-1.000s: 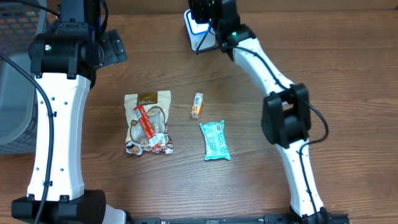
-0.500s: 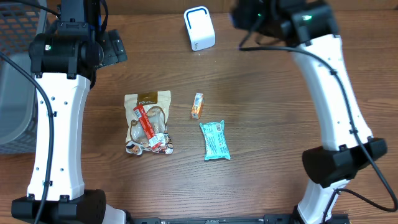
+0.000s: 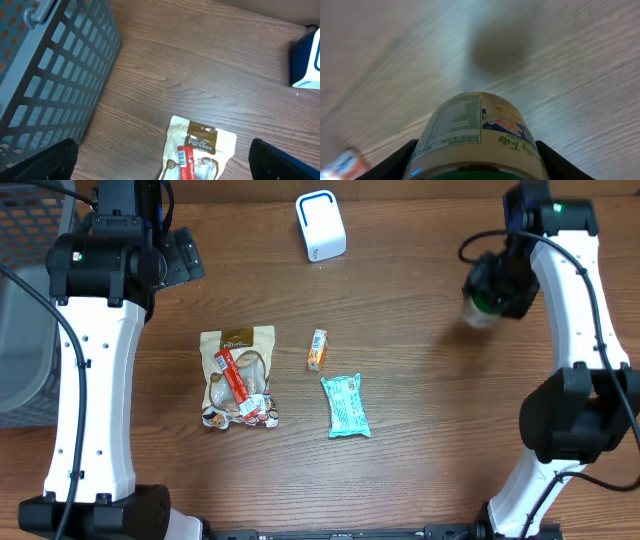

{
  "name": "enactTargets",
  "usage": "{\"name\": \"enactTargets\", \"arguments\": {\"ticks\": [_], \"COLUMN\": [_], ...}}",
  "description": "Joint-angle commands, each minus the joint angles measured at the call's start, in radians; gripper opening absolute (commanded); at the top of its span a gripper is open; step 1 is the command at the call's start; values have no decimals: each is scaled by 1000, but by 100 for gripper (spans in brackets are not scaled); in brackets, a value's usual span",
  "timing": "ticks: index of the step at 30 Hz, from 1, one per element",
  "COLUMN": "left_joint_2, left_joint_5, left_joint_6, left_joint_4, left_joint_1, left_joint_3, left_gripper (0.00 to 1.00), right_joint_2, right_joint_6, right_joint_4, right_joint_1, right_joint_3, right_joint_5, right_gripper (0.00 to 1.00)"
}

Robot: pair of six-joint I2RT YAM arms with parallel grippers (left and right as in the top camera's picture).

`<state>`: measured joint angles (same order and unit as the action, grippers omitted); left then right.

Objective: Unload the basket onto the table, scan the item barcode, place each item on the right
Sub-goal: 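Move the jar right and set it down on the table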

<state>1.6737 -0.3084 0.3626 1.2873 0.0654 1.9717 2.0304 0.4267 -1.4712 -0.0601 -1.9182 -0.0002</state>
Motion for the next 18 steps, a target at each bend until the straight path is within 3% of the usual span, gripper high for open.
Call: {"name": "enactTargets", "arguments": {"ticks": [1, 9, 18], "left_joint_2": [-7, -7, -7], "left_joint_5": [-13, -13, -13], "left_joint_6": [-11, -11, -11], "left_joint_4": [-1, -1, -1], "left_joint_1": [2, 2, 0], "left_joint_3": [8, 8, 8], "left_gripper": [100, 100, 100], "right_joint_2": [-4, -4, -4], "right_joint_6": [13, 15, 15], "right_joint_4": [47, 211, 283], "right_joint_1": [-38, -106, -130], "right_joint_3": [96, 289, 364], "right_joint_5": [-1, -1, 33], "right_gripper": [4, 4, 8]}}
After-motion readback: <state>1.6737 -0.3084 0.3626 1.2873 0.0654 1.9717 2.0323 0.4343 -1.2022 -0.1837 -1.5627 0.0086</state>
